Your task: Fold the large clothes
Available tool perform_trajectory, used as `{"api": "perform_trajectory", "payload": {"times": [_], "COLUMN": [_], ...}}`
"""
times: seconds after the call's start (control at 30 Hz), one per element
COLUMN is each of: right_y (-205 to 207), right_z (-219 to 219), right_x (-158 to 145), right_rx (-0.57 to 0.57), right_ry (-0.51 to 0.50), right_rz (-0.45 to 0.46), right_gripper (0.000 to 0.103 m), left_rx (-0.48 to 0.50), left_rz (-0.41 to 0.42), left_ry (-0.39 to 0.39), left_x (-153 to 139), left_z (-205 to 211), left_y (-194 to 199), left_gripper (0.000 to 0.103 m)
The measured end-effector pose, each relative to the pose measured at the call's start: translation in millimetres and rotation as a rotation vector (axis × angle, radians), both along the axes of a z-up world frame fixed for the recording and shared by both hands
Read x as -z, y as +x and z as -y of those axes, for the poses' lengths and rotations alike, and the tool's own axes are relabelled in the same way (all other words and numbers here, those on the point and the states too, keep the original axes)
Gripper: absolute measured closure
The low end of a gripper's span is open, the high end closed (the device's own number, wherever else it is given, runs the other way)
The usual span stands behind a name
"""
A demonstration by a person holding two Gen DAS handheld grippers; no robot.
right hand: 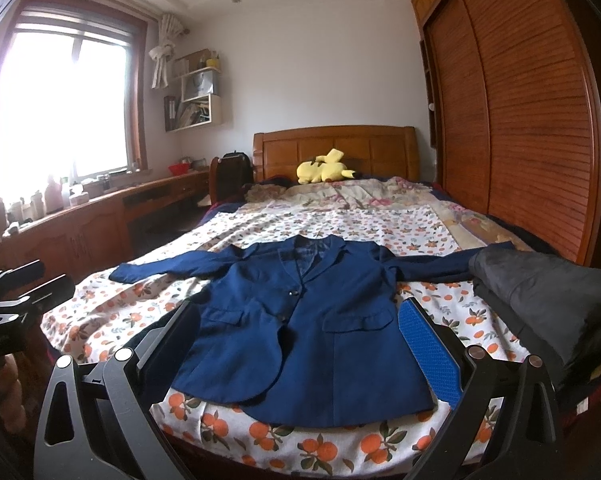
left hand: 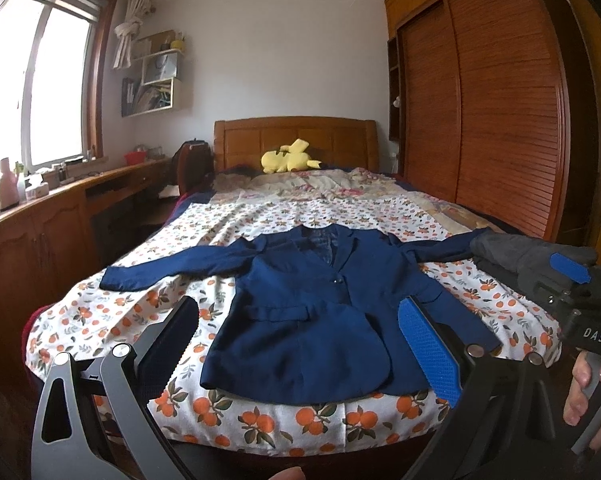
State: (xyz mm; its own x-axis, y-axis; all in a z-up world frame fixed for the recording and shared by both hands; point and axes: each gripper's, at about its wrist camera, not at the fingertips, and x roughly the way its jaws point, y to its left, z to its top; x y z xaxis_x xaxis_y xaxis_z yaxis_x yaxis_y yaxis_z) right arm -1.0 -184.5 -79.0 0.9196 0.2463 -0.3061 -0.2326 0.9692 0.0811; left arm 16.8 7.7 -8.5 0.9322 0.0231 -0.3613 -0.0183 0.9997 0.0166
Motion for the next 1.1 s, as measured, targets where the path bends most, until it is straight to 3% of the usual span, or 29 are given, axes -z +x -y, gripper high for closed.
{"api": "perform_trajectory", "payload": {"times": [0.57,1.1], "right_y": [35,116], "right_z": [-13,-43], "right_x": [21,45], "right_rx": [-0.039,-0.151], "right_ry": [-0.013,-0.030], "right_rz": [-0.031,-0.036], "right_gripper": [0.007,0.007], "left_rx": [-0.043,-0.105], "left_rz": [-0.048,-0.133], "left_ry": [-0.019,-0.012], "left_x": [38,80], "left_z": [-39,-79], "left_y": [23,84], "left_gripper": [0.003,0.003]}}
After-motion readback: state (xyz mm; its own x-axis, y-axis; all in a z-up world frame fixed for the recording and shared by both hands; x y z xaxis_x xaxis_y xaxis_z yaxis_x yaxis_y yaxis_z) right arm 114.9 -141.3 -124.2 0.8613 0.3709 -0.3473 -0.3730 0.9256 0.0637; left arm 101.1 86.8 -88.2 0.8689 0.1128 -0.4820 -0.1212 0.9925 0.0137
